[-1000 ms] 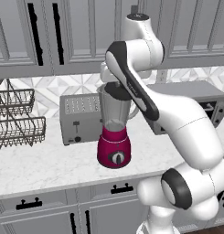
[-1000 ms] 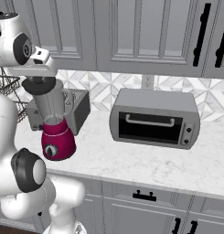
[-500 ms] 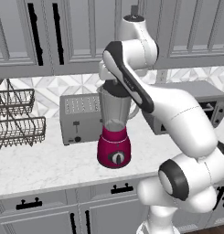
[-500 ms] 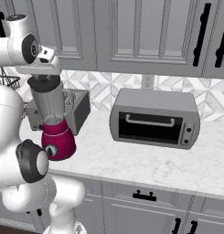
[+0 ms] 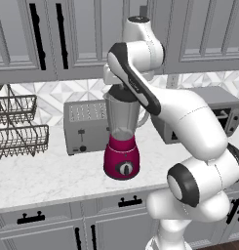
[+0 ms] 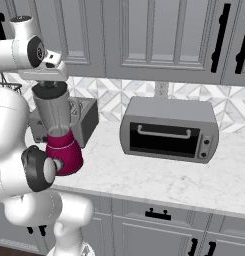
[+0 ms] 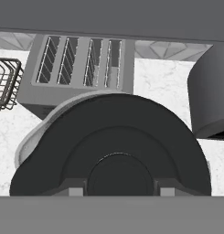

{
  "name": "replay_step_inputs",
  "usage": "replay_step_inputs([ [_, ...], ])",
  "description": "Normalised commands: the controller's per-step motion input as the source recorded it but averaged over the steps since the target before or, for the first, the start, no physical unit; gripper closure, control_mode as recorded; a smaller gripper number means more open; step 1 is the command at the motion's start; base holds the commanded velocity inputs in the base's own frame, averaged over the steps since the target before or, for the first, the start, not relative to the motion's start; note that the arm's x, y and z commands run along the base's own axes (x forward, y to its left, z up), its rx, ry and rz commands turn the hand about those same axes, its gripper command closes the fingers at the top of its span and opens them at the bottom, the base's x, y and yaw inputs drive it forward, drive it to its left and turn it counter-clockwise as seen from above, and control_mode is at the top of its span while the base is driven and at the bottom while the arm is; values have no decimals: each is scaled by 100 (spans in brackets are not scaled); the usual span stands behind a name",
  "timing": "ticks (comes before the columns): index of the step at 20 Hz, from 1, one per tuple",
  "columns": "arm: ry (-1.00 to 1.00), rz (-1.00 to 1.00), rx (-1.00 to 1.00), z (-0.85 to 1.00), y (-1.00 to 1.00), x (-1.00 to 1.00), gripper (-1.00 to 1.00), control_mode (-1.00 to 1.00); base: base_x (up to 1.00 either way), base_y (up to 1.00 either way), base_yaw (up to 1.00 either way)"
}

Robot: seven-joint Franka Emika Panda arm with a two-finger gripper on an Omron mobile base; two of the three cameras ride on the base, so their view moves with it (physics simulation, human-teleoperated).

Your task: Close the lid blender by securely placing the lid on top.

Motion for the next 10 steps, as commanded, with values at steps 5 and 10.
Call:
replay_step_inputs([
  [5,0,0,0,-1,21,11,100,-100,0,0,0],
  [10,0,0,0,0,21,27,100,-100,0,0,0],
])
